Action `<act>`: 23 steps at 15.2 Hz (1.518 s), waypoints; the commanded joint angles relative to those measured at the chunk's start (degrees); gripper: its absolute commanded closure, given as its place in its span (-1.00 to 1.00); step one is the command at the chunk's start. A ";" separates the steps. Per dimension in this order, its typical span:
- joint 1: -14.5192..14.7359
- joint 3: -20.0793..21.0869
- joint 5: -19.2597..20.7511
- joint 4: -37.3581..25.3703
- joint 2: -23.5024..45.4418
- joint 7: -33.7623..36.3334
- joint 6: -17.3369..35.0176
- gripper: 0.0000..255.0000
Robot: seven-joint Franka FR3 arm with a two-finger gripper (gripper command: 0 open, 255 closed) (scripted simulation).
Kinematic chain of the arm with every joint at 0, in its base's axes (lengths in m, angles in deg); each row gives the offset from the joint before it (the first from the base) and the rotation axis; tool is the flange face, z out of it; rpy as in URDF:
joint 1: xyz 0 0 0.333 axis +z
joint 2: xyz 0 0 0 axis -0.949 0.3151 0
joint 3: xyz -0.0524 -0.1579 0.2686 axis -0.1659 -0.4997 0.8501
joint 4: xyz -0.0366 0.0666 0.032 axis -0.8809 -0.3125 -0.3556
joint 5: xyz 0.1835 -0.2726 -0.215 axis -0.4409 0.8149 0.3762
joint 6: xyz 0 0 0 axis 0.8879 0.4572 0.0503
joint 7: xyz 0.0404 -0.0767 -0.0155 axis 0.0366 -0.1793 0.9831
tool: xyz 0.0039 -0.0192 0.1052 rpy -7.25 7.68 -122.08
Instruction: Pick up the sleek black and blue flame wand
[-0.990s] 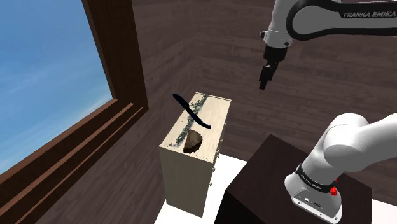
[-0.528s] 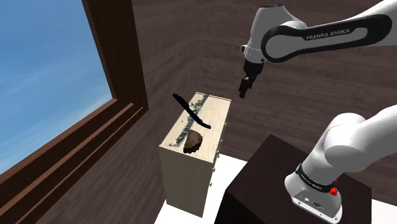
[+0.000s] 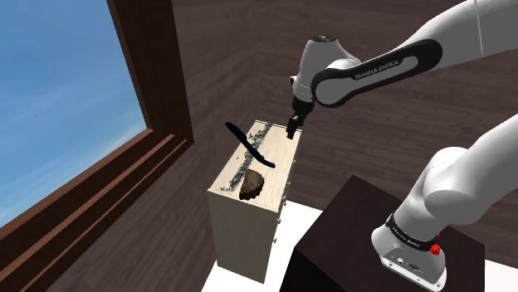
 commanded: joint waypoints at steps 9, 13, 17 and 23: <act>0.78 1.98 4.98 -9.33 21.06 4.62 17.15 -1.00; 1.78 1.85 8.18 -15.33 29.60 7.19 21.71 -1.00; 2.10 1.38 9.25 -15.27 31.64 8.20 23.83 -1.00; 2.58 0.59 10.79 -15.05 34.42 9.71 26.80 -1.00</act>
